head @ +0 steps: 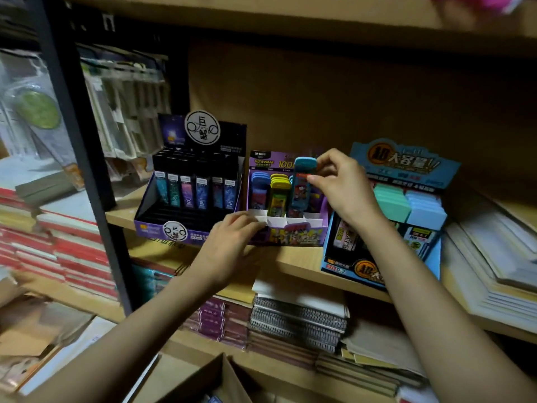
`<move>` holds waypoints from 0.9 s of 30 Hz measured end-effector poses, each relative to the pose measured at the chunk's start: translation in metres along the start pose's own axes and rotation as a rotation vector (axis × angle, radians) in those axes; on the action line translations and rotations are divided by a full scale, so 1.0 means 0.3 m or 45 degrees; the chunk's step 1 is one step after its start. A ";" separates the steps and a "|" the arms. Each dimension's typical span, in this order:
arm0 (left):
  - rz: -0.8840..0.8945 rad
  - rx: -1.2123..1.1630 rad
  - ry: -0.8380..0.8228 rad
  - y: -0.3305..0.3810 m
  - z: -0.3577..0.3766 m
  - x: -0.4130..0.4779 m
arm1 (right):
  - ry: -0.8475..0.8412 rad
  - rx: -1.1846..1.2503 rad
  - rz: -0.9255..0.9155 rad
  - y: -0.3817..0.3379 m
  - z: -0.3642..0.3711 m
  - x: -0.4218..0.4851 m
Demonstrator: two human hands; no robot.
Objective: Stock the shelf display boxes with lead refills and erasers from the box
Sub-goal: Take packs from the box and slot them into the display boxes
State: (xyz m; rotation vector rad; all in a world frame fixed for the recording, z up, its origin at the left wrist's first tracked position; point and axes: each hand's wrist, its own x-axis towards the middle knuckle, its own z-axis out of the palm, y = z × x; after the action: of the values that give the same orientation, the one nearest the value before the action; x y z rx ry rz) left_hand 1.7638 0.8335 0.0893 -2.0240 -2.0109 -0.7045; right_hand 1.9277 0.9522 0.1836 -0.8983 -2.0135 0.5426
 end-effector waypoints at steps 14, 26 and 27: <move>-0.035 -0.217 0.028 -0.039 -0.022 -0.017 | 0.003 -0.310 -0.223 -0.002 0.017 -0.031; -0.005 -0.219 0.057 -0.022 -0.029 -0.066 | -0.017 -0.756 -0.314 0.015 0.058 -0.072; 0.012 -0.212 0.100 -0.016 -0.033 -0.083 | -0.016 -0.767 -0.322 0.014 0.060 -0.072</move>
State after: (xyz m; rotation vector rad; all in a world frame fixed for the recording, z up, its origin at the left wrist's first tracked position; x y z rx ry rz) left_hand 1.7582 0.8071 0.0855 -2.0577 -1.9562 -0.9632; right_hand 1.9228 0.9375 0.1597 -0.9569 -2.2986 -0.2181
